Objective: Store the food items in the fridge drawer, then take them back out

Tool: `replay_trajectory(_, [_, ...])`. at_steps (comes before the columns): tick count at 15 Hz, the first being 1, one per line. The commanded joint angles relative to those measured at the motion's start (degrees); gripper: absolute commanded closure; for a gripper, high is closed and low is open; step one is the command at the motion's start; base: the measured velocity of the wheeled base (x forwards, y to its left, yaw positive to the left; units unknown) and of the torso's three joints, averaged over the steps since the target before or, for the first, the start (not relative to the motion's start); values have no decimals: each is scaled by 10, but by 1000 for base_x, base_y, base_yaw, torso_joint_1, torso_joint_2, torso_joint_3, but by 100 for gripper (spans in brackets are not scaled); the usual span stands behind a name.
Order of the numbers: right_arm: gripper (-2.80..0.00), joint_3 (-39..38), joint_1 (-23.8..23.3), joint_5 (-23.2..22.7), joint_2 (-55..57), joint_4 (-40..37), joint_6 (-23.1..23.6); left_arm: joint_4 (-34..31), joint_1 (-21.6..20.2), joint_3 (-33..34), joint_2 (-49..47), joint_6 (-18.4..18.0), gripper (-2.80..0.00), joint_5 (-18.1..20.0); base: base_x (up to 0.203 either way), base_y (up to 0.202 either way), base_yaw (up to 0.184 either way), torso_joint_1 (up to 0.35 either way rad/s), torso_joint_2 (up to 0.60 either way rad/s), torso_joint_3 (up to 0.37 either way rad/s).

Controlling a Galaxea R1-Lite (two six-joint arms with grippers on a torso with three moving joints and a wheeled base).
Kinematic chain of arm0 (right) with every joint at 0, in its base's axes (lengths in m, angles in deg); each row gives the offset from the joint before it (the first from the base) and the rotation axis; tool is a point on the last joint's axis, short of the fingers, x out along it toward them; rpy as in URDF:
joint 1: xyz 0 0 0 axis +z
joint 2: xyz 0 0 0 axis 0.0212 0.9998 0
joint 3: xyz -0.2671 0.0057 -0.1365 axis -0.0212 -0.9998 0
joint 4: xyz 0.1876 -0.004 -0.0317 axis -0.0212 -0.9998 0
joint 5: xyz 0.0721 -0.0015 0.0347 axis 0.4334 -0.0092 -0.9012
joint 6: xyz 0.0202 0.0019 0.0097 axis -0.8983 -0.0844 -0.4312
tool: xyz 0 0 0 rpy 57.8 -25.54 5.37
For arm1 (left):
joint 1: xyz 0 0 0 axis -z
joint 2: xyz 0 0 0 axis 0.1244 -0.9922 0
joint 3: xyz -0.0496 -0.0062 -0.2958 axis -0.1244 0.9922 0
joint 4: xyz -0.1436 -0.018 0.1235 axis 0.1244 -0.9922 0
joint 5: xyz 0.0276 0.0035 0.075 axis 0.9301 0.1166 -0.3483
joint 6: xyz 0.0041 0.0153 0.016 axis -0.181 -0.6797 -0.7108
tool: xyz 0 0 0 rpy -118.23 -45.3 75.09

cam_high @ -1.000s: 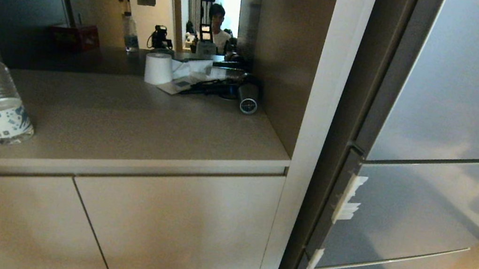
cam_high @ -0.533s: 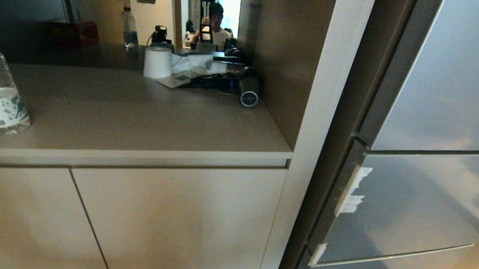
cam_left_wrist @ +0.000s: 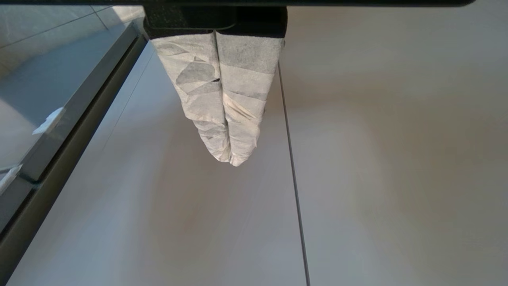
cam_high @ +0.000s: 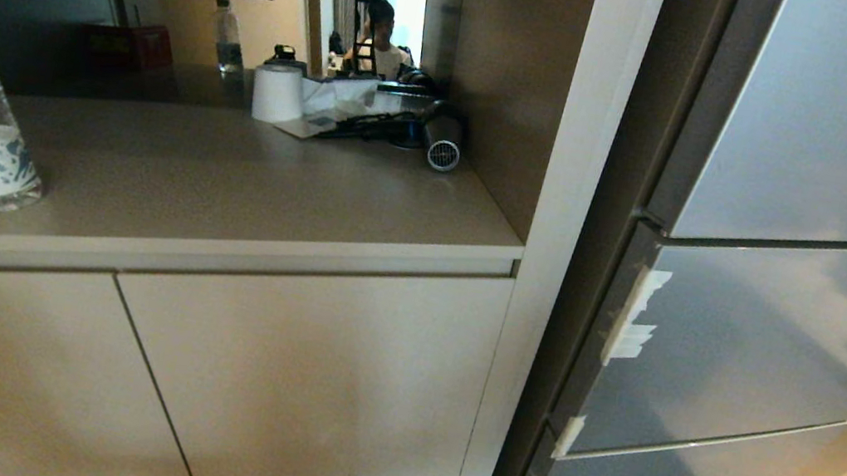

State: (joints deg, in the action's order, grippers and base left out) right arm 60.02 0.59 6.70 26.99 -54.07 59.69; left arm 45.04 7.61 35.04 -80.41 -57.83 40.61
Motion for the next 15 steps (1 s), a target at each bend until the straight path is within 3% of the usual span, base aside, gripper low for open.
replay_trajectory(1, [0, -18, 0, 0, 1, 1, 0, 0, 0, 0, -1, 0, 0, 0, 0, 0, 0, -134, 301, 166])
replay_trajectory(15, [0, -18, 0, 0, 1, 1, -2, 0, 0, 0, -1, 0, 0, 0, 0, 0, 0, -165, 388, 219])
